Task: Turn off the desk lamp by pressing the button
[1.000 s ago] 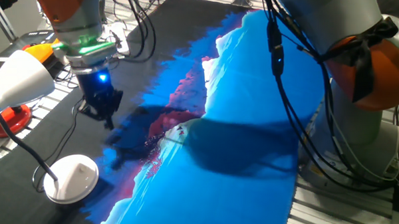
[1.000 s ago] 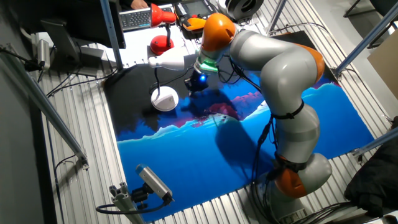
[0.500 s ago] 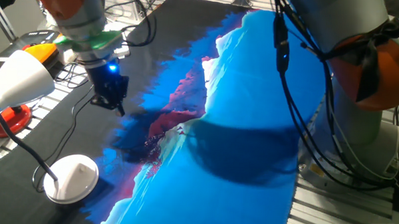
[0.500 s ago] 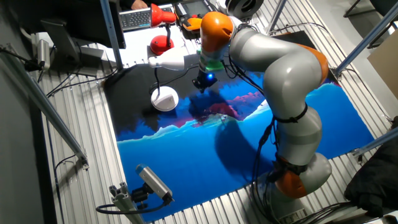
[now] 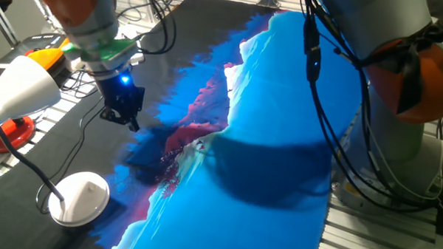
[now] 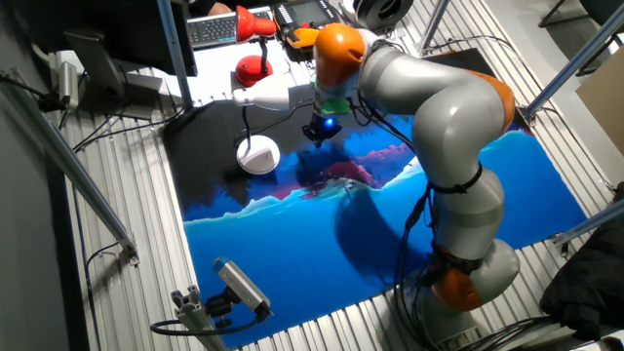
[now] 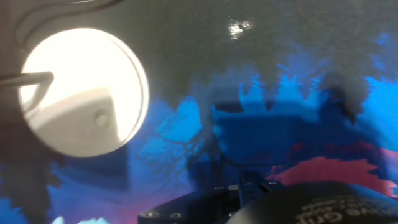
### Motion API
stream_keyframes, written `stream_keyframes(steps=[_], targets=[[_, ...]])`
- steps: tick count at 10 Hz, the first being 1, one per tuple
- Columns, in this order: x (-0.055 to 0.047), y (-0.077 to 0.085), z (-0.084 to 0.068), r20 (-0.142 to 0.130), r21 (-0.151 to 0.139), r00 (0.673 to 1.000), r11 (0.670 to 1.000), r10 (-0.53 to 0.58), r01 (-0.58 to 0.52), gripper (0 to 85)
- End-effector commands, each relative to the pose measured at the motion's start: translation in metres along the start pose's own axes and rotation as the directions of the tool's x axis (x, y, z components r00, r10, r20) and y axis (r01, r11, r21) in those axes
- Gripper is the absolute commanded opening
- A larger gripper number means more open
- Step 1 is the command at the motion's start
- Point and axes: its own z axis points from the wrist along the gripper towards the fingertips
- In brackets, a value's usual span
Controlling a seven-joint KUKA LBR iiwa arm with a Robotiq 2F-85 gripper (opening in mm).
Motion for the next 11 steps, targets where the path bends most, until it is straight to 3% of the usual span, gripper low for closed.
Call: stream_keyframes(steps=[1,2,3,4,5,7,8,9,10,11], targets=[[0.000,0.000,0.000,0.004,0.054,1.000,0.998,0.019,-0.019,0.0],[0.000,0.000,0.000,0.040,0.118,0.999,0.993,0.010,-0.015,0.0],[0.000,0.000,0.000,0.050,0.188,0.998,0.982,-0.029,0.019,0.0],[0.000,0.000,0.000,0.055,0.158,0.998,0.987,-0.040,0.031,0.0],[0.000,0.000,0.000,0.042,0.127,0.997,0.990,-0.064,0.058,0.0],[0.005,-0.060,-0.017,0.035,0.118,0.991,0.985,-0.132,0.127,0.0],[0.015,-0.073,-0.013,0.072,0.140,0.988,0.982,-0.137,0.126,0.0],[0.021,-0.082,-0.007,0.080,0.141,0.986,0.981,-0.146,0.134,0.0],[0.024,-0.087,-0.005,0.074,0.073,0.989,0.990,-0.129,0.124,0.0],[0.028,-0.088,-0.006,0.050,0.028,0.992,0.993,-0.117,0.116,0.0]])
